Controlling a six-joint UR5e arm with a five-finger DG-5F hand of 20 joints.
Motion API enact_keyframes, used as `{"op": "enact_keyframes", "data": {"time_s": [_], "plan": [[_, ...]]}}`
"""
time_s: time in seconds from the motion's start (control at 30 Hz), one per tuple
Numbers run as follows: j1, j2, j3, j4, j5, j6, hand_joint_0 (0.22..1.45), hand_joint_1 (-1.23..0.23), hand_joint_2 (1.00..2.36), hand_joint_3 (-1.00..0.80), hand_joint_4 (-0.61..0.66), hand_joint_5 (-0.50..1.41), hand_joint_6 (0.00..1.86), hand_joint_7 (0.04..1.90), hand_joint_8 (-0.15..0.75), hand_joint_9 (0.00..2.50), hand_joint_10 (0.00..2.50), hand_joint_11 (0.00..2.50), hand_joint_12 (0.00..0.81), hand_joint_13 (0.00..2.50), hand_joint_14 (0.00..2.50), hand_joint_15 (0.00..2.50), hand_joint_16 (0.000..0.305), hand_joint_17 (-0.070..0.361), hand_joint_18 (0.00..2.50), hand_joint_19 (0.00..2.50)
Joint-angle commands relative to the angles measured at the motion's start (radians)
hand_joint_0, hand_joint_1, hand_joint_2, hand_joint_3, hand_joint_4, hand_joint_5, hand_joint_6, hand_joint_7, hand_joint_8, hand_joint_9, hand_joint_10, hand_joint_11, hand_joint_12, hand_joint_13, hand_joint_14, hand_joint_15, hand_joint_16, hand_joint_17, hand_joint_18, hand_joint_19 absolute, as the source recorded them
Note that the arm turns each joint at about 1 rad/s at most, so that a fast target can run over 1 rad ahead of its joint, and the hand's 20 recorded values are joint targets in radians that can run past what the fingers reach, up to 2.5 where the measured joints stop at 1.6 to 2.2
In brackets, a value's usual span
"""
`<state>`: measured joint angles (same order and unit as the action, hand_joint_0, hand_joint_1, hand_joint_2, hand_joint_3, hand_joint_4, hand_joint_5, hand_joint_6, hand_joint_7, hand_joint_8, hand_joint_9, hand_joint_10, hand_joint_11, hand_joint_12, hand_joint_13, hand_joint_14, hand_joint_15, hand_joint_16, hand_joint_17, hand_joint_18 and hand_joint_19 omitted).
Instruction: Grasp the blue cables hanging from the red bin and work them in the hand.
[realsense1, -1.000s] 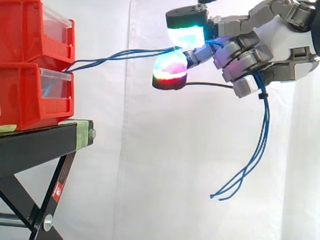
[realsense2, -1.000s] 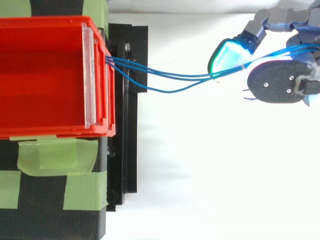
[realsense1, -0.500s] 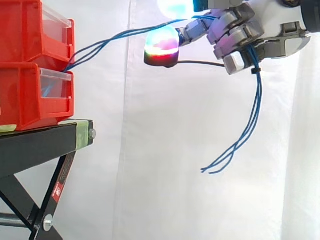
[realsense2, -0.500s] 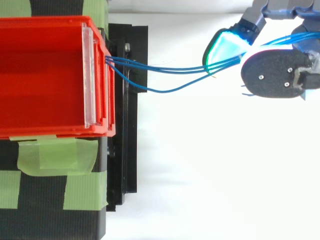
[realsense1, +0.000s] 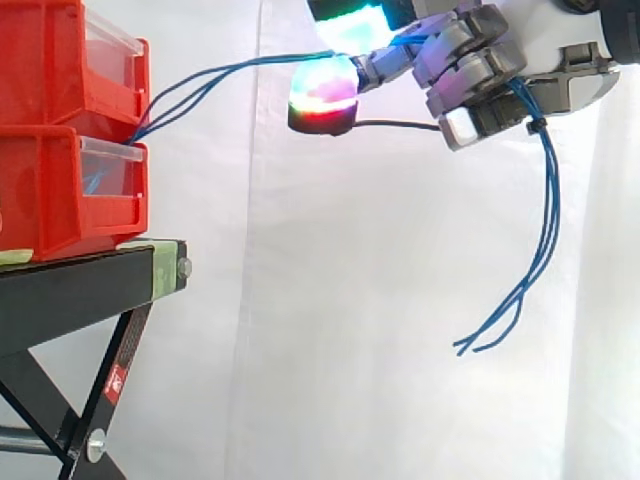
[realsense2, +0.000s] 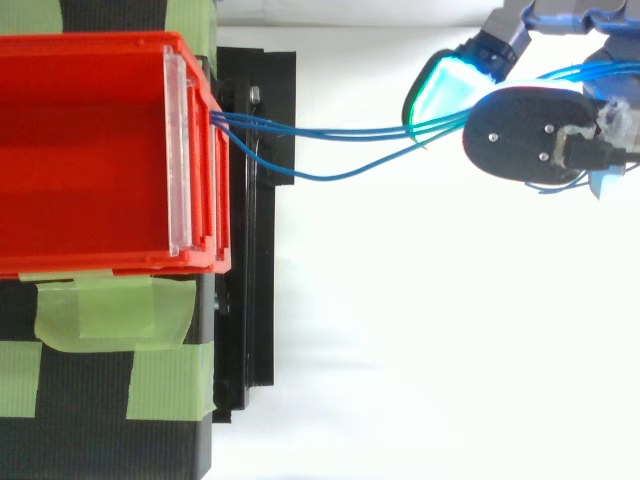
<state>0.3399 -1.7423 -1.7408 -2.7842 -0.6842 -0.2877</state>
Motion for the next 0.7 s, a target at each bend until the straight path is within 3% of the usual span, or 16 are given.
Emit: {"op": "enact_keyframes", "data": {"time_s": [0.0,0.03,0.13,0.2,0.3,0.33,0.37,0.53,0.6,0.67], "plan": [[-0.001,0.0,0.0,0.0,0.0,-0.001,0.85,-0.62,1.02,-0.55,0.33,0.47,0.02,1.15,0.501,1.08,2.5,2.5,0.655,1.52,2.5,2.06,0.062,0.14,1.71,0.54],[-0.001,0.0,0.0,0.0,0.0,-0.001,0.88,-0.59,1.01,-0.78,0.33,0.46,0.02,1.14,0.499,1.11,2.5,2.5,0.659,1.51,2.5,2.05,0.056,0.126,1.66,0.59],[0.001,0.0,0.0,0.0,0.0,-0.005,0.92,-0.6,1.01,-0.8,0.37,0.45,0.02,1.13,0.491,1.2,2.5,2.5,0.645,1.56,2.5,2.05,0.056,0.126,1.76,0.64],[0.001,0.0,0.0,0.0,0.0,-0.005,0.93,-0.62,1.01,-0.72,0.39,0.45,0.02,1.13,0.487,1.23,2.5,2.5,0.645,1.58,2.5,2.05,0.056,0.126,1.79,0.64],[-0.001,0.0,0.0,0.0,0.0,-0.005,0.93,-0.65,1.02,-0.42,0.39,0.45,0.02,1.11,0.497,1.26,2.5,2.5,0.642,1.61,2.5,2.03,0.056,0.126,1.82,0.64],[0.001,0.0,0.0,0.0,0.0,-0.005,0.95,-0.66,1.02,-0.22,0.4,0.46,0.02,1.11,0.493,1.29,2.5,2.5,0.626,1.63,2.5,2.04,0.059,0.134,1.88,0.6],[0.001,0.0,0.0,0.0,0.0,-0.005,0.96,-0.66,1.02,-0.1,0.4,0.47,0.02,1.12,0.462,1.32,2.5,2.5,0.614,1.66,2.5,2.03,0.185,0.139,1.94,0.58],[0.001,-0.002,0.0,0.0,0.0,-0.005,0.95,-0.67,1.0,0.23,0.41,0.55,0.02,1.16,0.425,1.4,2.5,2.5,0.585,1.75,2.5,2.03,0.222,0.166,2.12,0.48],[0.001,-0.002,0.0,0.002,0.0,-0.007,0.91,-0.66,1.11,0.2,0.39,0.55,0.02,1.16,0.455,1.37,2.5,2.5,0.591,1.73,2.5,2.04,0.228,0.171,2.11,0.46],[0.001,-0.003,0.0,0.005,0.0,-0.007,0.85,-0.65,1.01,-0.15,0.4,0.53,0.02,1.18,0.461,1.36,2.5,2.5,0.597,1.72,2.5,2.05,0.232,0.174,2.1,0.43]]}}
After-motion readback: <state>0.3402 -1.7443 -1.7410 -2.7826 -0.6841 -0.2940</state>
